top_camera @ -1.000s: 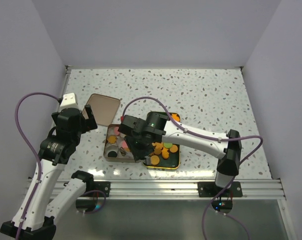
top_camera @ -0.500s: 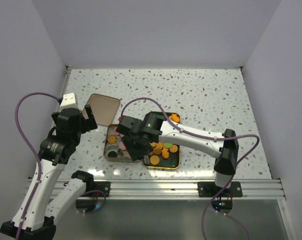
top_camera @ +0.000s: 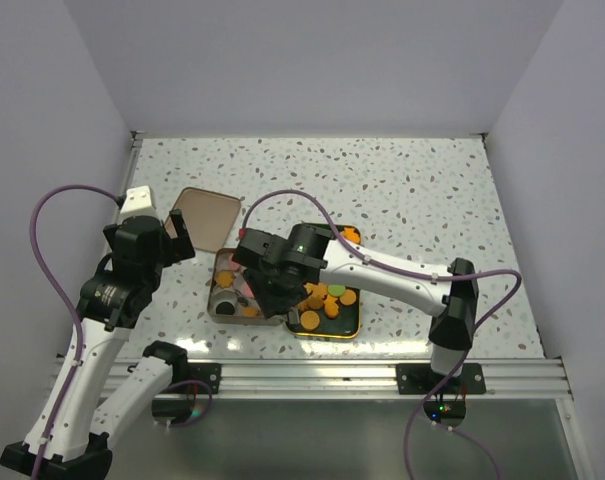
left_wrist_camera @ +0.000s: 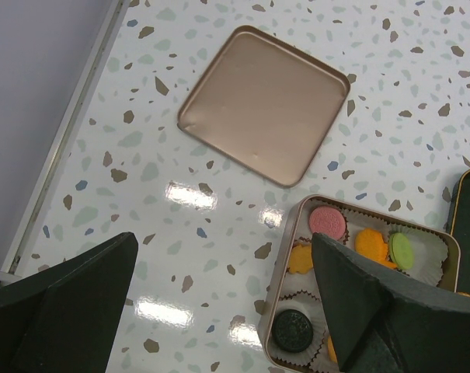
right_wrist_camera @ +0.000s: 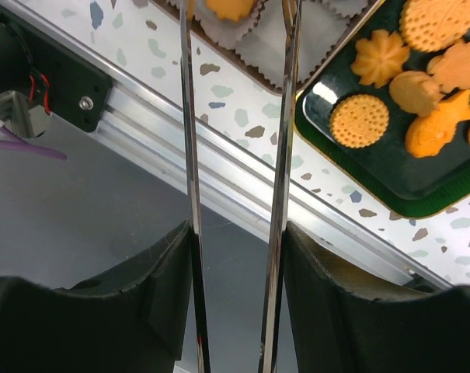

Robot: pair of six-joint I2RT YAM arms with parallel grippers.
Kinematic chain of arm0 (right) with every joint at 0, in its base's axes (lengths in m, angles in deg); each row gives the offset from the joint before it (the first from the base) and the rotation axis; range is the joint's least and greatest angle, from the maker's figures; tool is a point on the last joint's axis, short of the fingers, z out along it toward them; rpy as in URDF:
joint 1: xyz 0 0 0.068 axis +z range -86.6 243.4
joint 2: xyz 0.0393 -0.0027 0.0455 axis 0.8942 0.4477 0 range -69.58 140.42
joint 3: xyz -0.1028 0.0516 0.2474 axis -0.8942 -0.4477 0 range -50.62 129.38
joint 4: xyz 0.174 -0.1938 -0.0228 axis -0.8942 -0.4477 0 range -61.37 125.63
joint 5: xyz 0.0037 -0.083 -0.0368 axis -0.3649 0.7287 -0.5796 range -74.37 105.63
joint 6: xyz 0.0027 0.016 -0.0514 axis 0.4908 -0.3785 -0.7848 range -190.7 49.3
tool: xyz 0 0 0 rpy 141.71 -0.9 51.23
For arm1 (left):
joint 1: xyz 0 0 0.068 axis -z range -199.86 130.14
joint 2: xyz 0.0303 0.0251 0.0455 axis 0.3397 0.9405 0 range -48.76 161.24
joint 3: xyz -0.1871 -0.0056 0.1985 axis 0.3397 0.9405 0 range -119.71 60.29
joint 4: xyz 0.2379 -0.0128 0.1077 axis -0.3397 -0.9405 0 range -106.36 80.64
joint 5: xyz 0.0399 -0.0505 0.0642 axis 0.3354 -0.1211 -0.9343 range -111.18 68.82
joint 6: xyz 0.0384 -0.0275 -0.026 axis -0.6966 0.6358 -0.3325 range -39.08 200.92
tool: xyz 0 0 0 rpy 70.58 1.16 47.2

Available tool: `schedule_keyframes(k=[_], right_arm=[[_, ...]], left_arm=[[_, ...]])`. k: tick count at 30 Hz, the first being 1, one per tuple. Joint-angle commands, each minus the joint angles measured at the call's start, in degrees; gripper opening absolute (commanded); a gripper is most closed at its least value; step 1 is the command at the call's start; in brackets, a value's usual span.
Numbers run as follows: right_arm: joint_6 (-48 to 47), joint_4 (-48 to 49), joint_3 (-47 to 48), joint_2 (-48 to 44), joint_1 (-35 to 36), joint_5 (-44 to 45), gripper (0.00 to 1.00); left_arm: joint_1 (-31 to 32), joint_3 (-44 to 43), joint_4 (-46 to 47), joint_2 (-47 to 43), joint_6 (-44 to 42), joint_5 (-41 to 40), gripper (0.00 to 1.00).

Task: Pack the cookies

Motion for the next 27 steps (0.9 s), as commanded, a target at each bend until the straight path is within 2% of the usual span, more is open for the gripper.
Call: schedule_keyframes(k=[1,9,18,27], right_arm=[[0.3,-3.0,5.3,-4.7,-0.3,5.2,0.50],[0.4,-8.2,3.0,-10.5,-3.2,9.0,0.49],[4.0,-11.9,-10.6,-19.5,-3.9,13.2,0.49],[7.1,-10.3,-21.4,-24.0,-3.9,11.8,0.49]], left_arm=[[0.4,0.4,2.8,-0.2,-0.8,-0.8,1.00],[0.4,0.5,3.0,-0.1,-1.0,-0.7,1.00],[0.4,0.6,3.1,0.2,-1.2,0.0,1.00],[0.8,0.5,3.2,0.2,-1.4,0.0,1.00]])
